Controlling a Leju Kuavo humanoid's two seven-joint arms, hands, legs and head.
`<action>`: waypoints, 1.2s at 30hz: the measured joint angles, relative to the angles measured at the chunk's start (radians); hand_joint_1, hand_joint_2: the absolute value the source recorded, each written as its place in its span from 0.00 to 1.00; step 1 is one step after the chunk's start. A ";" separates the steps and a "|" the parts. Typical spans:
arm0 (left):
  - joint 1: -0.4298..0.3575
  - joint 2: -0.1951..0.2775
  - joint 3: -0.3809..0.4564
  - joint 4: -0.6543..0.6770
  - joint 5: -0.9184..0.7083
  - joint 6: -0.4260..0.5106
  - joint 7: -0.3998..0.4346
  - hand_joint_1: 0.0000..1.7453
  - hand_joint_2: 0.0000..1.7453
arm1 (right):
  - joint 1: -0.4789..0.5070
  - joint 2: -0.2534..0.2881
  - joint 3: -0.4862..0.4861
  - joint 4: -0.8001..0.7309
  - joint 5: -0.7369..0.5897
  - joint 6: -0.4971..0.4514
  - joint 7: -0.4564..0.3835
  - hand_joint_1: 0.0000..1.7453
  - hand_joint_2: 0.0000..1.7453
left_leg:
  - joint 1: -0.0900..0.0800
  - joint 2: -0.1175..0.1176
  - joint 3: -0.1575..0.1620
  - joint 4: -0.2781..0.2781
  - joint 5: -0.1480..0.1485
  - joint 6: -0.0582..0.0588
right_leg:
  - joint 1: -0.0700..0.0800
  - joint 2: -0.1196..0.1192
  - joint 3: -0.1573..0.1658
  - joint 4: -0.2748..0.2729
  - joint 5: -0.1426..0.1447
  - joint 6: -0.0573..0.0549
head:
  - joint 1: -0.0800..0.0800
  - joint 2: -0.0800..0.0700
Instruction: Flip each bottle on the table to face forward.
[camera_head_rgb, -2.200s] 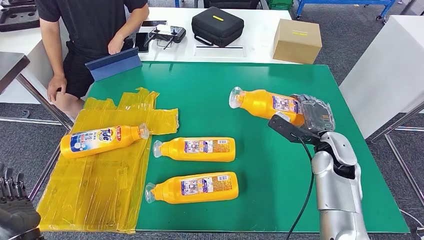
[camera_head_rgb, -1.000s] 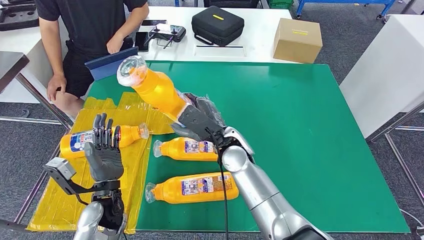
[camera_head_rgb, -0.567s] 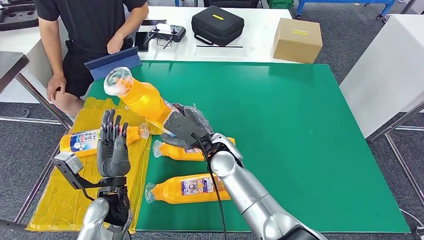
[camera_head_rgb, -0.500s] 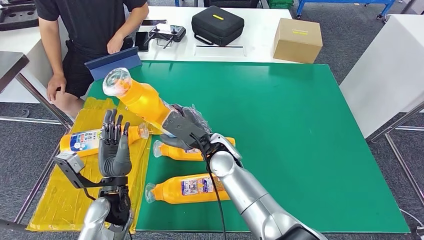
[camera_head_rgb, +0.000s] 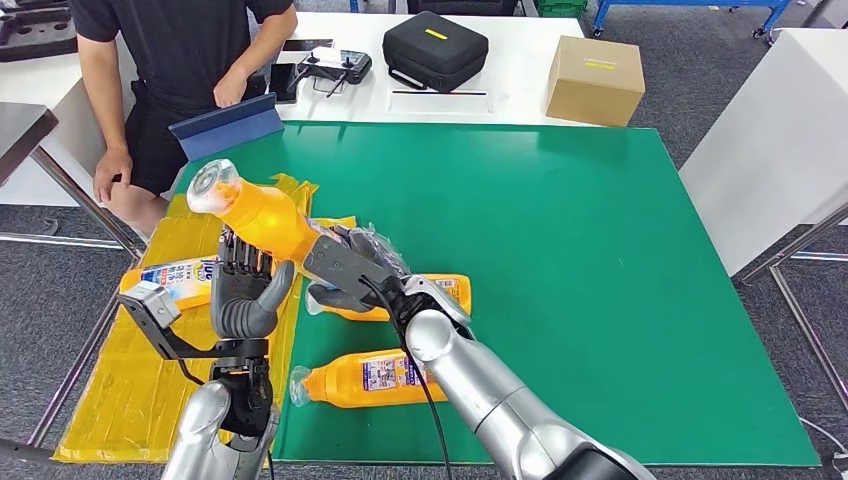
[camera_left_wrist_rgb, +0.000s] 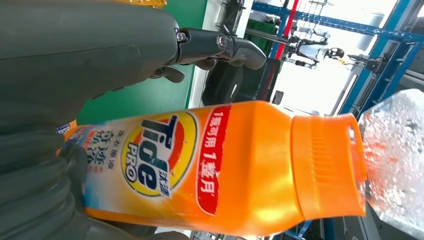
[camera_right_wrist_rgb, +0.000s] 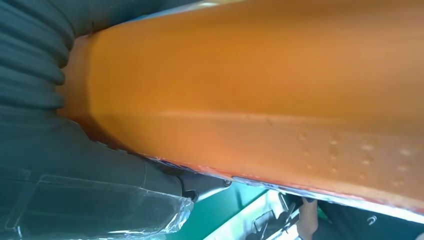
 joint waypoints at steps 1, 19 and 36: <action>0.000 0.000 0.000 0.000 0.003 -0.001 0.003 0.00 1.00 | -0.002 0.000 0.007 0.004 -0.004 -0.001 0.002 1.00 1.00 | 0.000 0.000 0.000 0.000 0.000 0.000 | 0.000 0.000 0.000 0.000 0.000 0.000 | 0.000 0.000; 0.017 -0.003 -0.006 -0.015 0.114 -0.025 0.077 0.00 1.00 | -0.082 -0.001 0.289 0.032 -0.097 -0.076 0.147 1.00 1.00 | 0.000 0.001 0.000 0.000 0.000 0.000 | 0.000 0.000 -0.001 0.000 0.000 0.000 | 0.000 0.000; 0.082 0.009 0.008 -0.065 0.139 0.008 0.089 0.00 1.00 | -0.154 -0.012 0.526 0.084 -0.220 -0.080 0.178 0.99 1.00 | 0.000 0.001 -0.001 0.000 0.000 0.000 | 0.000 0.001 -0.002 0.000 0.000 0.000 | 0.000 0.000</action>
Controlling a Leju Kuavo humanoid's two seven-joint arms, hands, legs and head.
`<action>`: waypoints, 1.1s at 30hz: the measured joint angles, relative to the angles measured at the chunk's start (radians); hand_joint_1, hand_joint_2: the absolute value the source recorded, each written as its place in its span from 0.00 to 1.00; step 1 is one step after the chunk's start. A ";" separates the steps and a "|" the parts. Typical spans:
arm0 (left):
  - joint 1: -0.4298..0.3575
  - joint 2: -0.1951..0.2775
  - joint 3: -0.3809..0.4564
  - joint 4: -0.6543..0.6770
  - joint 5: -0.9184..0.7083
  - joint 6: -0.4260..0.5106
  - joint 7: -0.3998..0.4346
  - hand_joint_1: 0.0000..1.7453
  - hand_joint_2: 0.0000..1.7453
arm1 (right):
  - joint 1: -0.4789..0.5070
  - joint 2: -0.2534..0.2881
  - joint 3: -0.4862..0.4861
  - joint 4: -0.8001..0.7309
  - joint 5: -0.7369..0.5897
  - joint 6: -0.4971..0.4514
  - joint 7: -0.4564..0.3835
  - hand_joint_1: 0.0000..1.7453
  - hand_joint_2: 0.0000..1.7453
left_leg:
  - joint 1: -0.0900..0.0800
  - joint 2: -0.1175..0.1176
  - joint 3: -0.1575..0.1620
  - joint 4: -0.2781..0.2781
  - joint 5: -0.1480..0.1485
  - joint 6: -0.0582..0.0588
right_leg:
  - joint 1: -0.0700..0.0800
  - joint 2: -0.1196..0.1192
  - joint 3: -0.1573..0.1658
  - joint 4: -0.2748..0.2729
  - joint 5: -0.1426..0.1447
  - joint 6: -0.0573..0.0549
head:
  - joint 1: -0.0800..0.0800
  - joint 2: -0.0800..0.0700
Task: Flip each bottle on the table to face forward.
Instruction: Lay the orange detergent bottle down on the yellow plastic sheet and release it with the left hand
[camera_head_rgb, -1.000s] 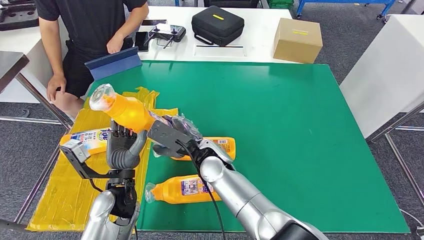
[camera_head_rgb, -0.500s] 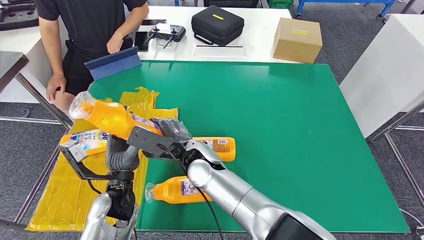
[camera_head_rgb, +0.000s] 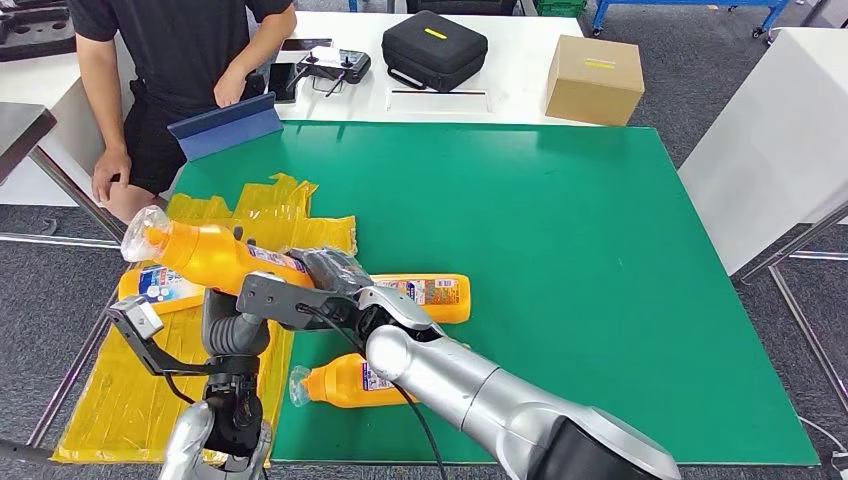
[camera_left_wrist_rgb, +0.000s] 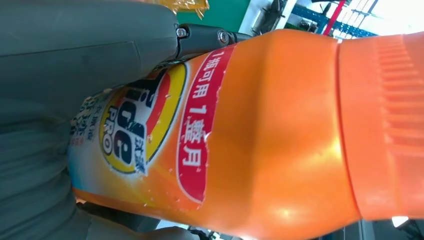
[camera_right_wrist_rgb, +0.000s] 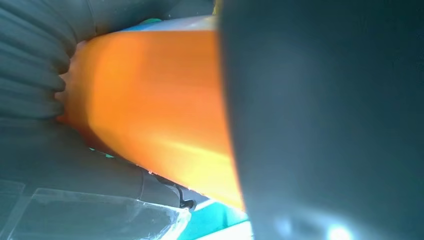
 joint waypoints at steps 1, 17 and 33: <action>0.007 0.001 0.003 -0.004 0.000 0.001 0.000 0.00 1.00 | 0.001 0.000 0.010 0.001 -0.005 0.001 -0.001 0.99 1.00 | 0.000 0.000 0.000 0.000 0.000 0.000 | 0.000 0.000 0.000 0.000 0.000 0.000 | 0.000 0.000; 0.044 0.013 0.020 -0.047 -0.004 0.001 -0.005 0.00 0.00 | 0.009 0.002 0.039 0.007 0.012 -0.051 -0.055 0.99 1.00 | 0.000 0.000 -0.001 0.000 0.000 0.000 | 0.000 0.000 -0.001 0.000 0.000 0.000 | 0.000 0.000; 0.028 0.022 0.024 -0.071 0.001 -0.013 -0.021 0.00 1.00 | 0.066 0.023 -0.215 -0.073 0.229 0.065 -0.086 1.00 1.00 | 0.000 0.000 -0.001 0.000 0.000 0.000 | 0.000 0.000 -0.001 0.000 0.000 0.000 | 0.000 0.000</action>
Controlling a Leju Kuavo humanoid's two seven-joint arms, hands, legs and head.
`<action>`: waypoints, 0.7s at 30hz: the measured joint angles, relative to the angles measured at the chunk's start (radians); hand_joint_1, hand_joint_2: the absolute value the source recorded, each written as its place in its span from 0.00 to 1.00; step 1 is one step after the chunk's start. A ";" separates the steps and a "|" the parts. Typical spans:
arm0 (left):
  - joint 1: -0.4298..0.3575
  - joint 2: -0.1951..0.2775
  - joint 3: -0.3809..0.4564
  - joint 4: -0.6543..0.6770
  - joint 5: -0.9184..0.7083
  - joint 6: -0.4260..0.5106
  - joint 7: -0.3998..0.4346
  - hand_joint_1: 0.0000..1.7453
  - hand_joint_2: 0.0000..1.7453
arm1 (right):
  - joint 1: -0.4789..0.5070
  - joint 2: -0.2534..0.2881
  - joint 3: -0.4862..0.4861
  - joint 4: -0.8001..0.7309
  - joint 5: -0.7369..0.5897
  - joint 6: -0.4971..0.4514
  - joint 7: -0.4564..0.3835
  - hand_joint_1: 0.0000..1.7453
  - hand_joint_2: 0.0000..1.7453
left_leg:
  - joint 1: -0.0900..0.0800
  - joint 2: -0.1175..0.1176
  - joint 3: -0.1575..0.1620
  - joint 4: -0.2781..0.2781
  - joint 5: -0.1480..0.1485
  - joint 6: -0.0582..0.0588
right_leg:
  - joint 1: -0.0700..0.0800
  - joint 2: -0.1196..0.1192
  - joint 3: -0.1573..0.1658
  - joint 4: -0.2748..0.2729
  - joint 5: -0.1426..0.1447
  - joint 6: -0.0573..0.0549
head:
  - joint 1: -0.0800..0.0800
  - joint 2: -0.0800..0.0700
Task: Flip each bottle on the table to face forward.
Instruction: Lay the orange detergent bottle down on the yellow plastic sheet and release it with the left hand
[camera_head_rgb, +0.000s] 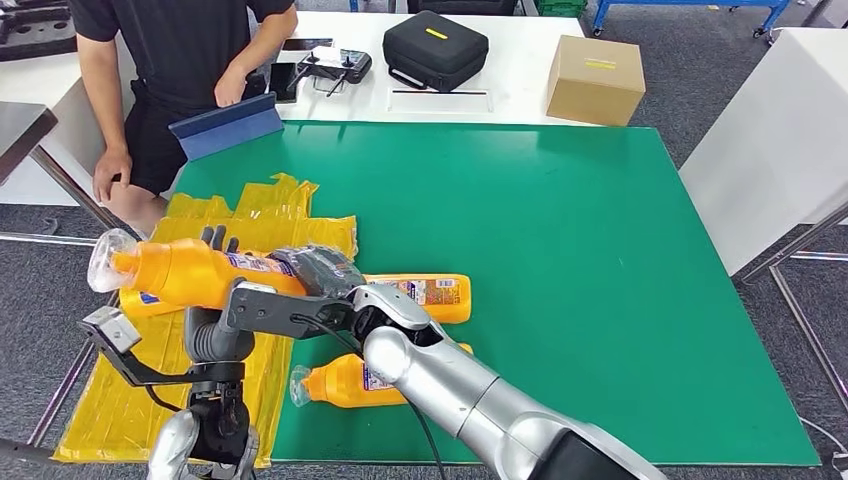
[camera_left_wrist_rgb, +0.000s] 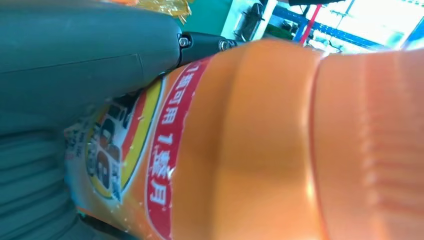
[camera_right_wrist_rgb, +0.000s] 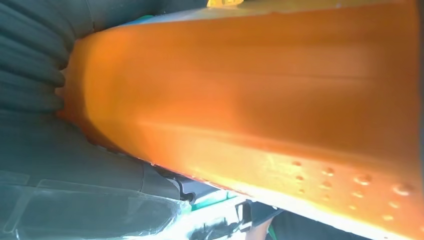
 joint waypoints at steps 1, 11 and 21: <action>-0.004 0.000 0.000 0.000 0.001 -0.002 -0.001 0.00 1.00 | 0.001 0.000 -0.001 0.000 -0.006 0.000 -0.002 1.00 1.00 | 0.000 0.000 0.000 0.000 0.000 0.000 | 0.000 0.000 0.000 0.000 0.000 0.000 | 0.000 0.000; -0.026 0.004 0.001 0.000 0.002 -0.005 -0.004 0.00 1.00 | 0.002 -0.002 -0.001 0.006 -0.043 -0.002 -0.001 0.99 1.00 | 0.000 0.000 0.000 0.000 0.000 0.000 | 0.000 0.000 0.000 0.000 0.000 0.000 | 0.000 0.000; -0.028 0.010 0.002 0.000 0.004 -0.011 -0.004 0.01 1.00 | 0.001 -0.002 0.000 0.011 -0.059 -0.002 0.000 0.99 1.00 | 0.000 0.000 0.000 0.000 0.000 0.000 | 0.000 0.000 0.000 0.000 0.000 0.000 | 0.000 0.000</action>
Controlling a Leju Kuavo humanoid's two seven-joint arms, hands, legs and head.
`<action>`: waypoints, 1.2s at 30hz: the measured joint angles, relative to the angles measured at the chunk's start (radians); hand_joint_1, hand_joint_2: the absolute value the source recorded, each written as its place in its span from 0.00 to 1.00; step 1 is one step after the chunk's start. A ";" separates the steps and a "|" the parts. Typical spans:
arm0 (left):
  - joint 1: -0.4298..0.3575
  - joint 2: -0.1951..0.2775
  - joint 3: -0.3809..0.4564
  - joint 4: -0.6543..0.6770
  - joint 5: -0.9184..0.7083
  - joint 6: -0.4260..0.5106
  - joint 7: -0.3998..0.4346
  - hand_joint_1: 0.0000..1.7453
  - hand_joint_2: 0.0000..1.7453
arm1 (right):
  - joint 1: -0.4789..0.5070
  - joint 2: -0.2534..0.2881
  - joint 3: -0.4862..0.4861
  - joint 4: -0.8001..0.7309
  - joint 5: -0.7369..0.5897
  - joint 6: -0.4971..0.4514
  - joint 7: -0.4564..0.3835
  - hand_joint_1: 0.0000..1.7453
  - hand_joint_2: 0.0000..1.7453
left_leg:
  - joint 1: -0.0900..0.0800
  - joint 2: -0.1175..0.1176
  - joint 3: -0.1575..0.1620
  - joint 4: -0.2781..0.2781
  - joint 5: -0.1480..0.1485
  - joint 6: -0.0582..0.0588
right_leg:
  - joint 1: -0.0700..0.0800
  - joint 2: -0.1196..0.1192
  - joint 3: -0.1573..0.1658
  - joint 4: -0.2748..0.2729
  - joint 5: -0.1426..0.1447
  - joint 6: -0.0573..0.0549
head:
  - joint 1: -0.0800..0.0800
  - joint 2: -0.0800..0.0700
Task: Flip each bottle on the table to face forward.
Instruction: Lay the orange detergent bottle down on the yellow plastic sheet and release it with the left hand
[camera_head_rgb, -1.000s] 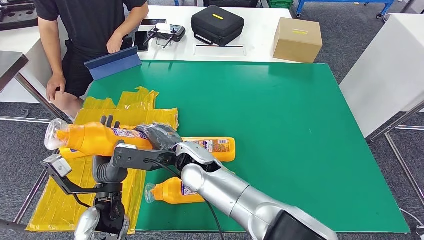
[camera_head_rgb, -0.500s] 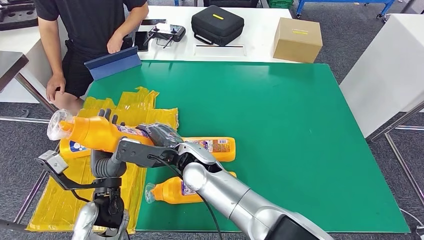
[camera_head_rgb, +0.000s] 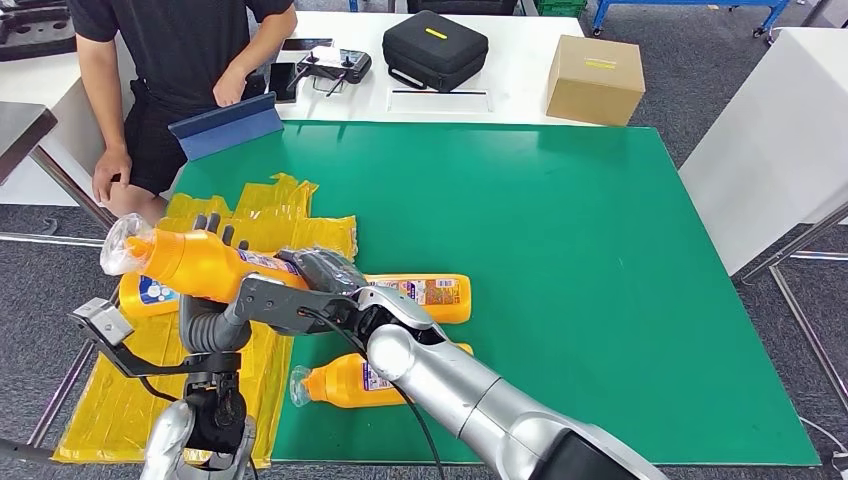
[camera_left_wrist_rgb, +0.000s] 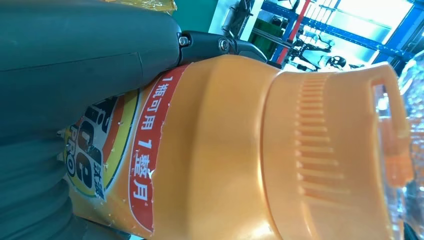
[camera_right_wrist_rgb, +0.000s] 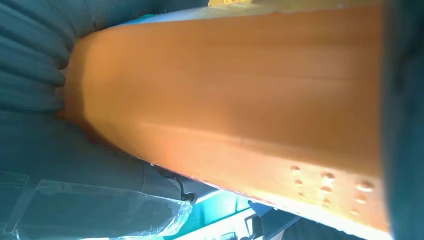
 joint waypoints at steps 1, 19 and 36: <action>0.000 0.000 0.000 0.000 0.000 0.000 0.000 0.09 1.00 | 0.000 0.000 0.000 0.000 -0.001 0.000 0.001 0.99 1.00 | 0.000 0.000 0.000 0.000 0.000 0.000 | 0.000 0.000 0.000 0.000 0.000 0.000 | 0.000 0.000; -0.001 0.008 0.009 0.000 0.017 -0.012 0.002 1.00 1.00 | -0.016 0.000 0.092 0.022 -0.105 -0.036 0.027 0.99 1.00 | 0.000 0.000 0.000 0.000 0.000 0.000 | 0.000 0.000 0.000 0.000 0.000 0.000 | 0.000 0.000; -0.005 0.008 0.015 0.008 0.029 -0.027 0.002 1.00 1.00 | -0.021 0.000 0.101 0.039 -0.094 -0.039 0.016 0.99 1.00 | 0.000 0.000 0.000 0.000 0.000 0.000 | 0.000 0.000 -0.001 0.000 0.000 0.000 | 0.000 0.000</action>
